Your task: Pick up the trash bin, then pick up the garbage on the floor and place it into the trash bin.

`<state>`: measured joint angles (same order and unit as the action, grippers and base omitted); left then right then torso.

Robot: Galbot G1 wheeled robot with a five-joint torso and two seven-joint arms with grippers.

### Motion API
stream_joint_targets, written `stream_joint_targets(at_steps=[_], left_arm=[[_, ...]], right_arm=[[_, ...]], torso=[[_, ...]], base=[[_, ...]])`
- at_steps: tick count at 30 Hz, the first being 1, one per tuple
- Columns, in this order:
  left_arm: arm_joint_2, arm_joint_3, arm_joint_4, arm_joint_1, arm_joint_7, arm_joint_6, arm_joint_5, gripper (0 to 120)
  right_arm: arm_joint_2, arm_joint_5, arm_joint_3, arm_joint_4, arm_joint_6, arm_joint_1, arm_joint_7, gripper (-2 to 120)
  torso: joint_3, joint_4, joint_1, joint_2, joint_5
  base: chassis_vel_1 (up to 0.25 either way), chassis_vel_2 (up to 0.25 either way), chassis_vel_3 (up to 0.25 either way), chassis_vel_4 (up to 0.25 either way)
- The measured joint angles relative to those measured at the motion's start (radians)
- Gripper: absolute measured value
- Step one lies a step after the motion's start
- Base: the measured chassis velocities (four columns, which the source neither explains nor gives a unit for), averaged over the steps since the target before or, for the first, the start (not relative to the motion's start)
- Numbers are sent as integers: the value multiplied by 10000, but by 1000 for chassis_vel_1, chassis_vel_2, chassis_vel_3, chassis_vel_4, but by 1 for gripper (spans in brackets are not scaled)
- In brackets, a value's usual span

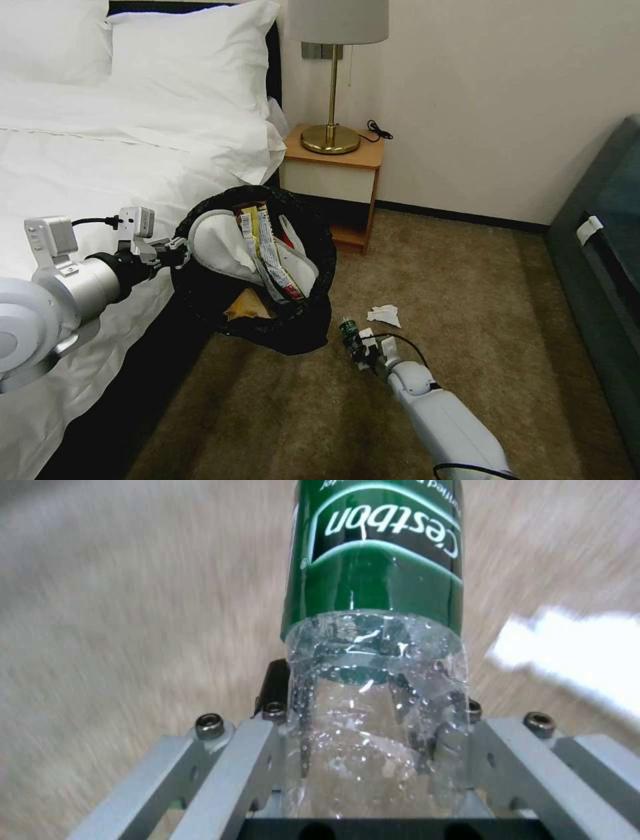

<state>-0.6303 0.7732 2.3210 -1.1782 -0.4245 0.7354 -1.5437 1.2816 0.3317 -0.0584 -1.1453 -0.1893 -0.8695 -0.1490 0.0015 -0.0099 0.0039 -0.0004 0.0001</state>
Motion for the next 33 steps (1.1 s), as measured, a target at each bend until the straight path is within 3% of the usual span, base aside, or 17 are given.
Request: stream_joint_targets(at_steps=[1,5,7,19,22,24,33], left_arm=[[-20,30,29,-58,-9,0,7,1],[-29,52,63,-104,-41,0,6,1],[-37,94,64,-114,-100,-1,-5,1],[-108,-39,73,-224,-276,-1,-10,1],[-86,-163,106,-283,-361,-1,-20,1],[-10,-357,191,-386,-407,-1,-13,1],[43,-814,412,-405,-405,-2,-84,1]], right_arm=[[-245,334,-129,-897,-168,-140,116,24],[-665,850,-319,-2041,-411,-283,321,24],[-1377,1528,-557,-3278,-806,-336,735,24],[-3243,3178,-1779,-6989,-1772,-150,1668,24],[-3626,4001,-2065,-7768,-2057,190,1738,24],[-4100,5388,-2359,-8845,-2305,859,1611,24],[-4228,7037,-1386,-10299,-2979,2355,1070,24]], torso=[[-1,0,0,0,0],[-1,3,-1,0,0],[-1,2,-1,-1,1],[-1,1,-1,0,-1],[-1,0,0,-1,1],[-1,-1,-1,-1,-2],[-1,3,-1,0,-1]], base=[[0,0,0,0],[0,0,0,0],[0,0,0,0],[0,0,0,0],[0,0,0,0],[0,0,0,0],[0,0,0,0]])
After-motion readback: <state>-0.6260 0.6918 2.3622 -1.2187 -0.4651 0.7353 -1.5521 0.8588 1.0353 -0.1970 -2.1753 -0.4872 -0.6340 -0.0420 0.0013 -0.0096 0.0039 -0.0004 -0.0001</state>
